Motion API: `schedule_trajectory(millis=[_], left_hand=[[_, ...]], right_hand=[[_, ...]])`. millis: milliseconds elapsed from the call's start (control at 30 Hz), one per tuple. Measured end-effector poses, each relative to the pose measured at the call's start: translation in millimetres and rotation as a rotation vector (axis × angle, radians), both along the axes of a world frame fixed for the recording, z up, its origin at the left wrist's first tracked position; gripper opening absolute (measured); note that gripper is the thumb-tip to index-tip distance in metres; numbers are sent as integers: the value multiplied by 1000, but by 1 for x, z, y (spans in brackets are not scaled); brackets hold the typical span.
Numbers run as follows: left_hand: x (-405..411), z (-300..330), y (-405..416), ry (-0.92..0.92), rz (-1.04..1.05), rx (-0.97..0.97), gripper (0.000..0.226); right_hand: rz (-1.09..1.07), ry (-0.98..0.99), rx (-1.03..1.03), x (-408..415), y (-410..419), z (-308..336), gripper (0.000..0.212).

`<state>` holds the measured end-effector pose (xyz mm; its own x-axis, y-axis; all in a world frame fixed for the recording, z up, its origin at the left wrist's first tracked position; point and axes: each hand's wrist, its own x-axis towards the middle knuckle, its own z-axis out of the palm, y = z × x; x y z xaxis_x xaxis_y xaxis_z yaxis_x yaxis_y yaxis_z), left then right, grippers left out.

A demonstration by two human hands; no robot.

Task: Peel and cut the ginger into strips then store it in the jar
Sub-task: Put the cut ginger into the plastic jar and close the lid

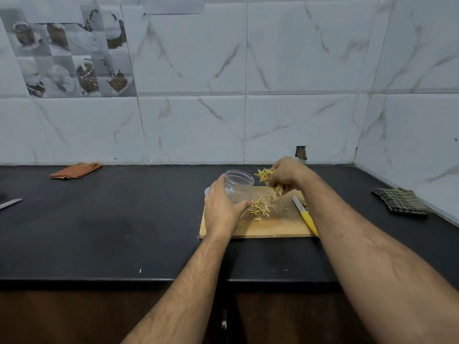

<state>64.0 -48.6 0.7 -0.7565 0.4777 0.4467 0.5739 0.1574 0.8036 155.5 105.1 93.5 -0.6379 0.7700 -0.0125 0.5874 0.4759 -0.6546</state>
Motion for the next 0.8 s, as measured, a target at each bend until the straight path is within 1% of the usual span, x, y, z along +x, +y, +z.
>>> schedule_trajectory(millis=[67, 133, 233, 367, 433, 500, 567, 633, 667, 800], left_hand=[[-1, 2, 0, 7, -15, -8, 89], [-2, 3, 2, 15, -27, -33, 91], [-1, 9, 3, 30, -60, -76, 94], [1, 14, 3, 55, -120, -121, 93], [0, 14, 2, 60, -150, -129, 92], [-1, 15, 2, 58, -163, -118, 91], [-3, 15, 3, 57, -168, -111, 90], [-5, 15, 3, 53, -167, -118, 91], [-7, 15, 4, 49, -163, -118, 91], [-11, 13, 7, 27, -152, -112, 92]], right_hand=[[33, 5, 10, 5, -2, 21, 15], [86, -39, 38, 6, -4, 39, 24], [179, -153, 59, -1, -13, 59, 31], [245, -348, 68, -27, -25, 65, 31], [239, -480, 125, -45, -30, 62, 32], [225, -631, 228, -58, -35, 58, 33], [214, -722, 351, -66, -42, 55, 28], [210, -728, 449, -70, -45, 51, 23], [208, -725, 460, -72, -45, 49, 23], [202, -686, 375, -78, -40, 43, 27]])
